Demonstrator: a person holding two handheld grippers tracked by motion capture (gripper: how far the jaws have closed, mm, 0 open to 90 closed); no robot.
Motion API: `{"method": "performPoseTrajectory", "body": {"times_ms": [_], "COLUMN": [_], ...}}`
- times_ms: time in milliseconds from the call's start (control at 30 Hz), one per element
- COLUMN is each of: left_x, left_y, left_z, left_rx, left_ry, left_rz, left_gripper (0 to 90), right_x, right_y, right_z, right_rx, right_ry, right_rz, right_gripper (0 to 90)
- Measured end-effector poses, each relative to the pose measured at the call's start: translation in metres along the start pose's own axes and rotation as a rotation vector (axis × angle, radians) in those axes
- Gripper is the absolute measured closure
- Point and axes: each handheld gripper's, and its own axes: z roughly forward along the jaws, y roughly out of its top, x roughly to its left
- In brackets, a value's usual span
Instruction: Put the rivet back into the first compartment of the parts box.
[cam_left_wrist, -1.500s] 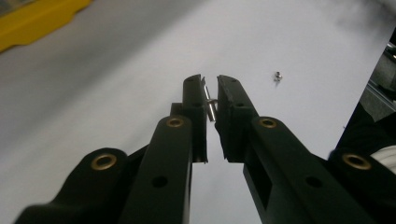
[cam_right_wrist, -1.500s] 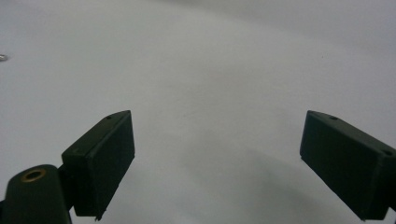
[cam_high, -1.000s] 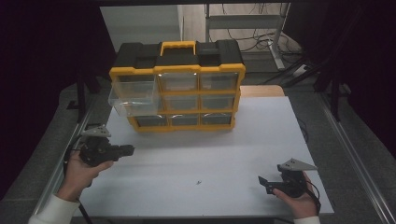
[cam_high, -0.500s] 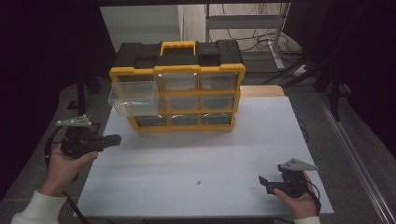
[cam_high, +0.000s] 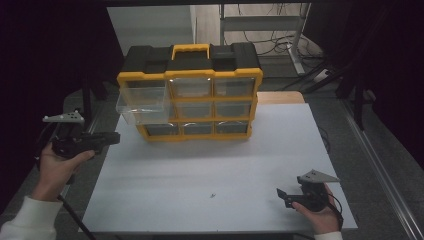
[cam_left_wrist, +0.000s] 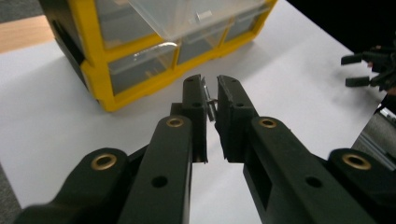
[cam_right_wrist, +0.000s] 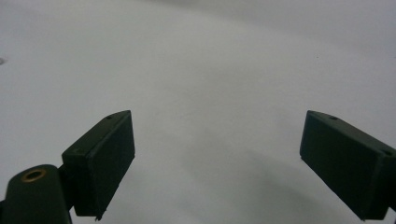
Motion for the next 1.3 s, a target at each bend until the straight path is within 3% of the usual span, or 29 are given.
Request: {"method": "performPoseTrajectory", "body": {"times_ms": [400, 767, 1033, 1300], "left_x": [-0.005, -0.012, -0.019, -0.025], "left_y": [0.037, 0.062, 0.085, 0.105], "left_z": [-0.024, -0.032, -0.026, 0.0], "left_rx": [-0.07, -0.106, -0.12, -0.08], "left_ry": [0.017, 0.026, 0.024, 0.029], "left_rz": [0.01, 0.024, 0.032, 0.04], "left_gripper": [83.1, 83.1, 83.1, 83.0], "right_x": [0.0, 0.0, 0.0, 0.0], "right_y": [0.0, 0.0, 0.001, 0.001], "right_z": [-0.001, -0.001, 0.0, 0.0], "right_rx": [-0.007, -0.007, -0.005, -0.004], "right_ry": [-0.001, 0.003, 0.002, 0.003], "right_rz": [-0.004, -0.003, -0.007, -0.006], "right_gripper": [10.5, 10.6, 10.5, 10.5]}}
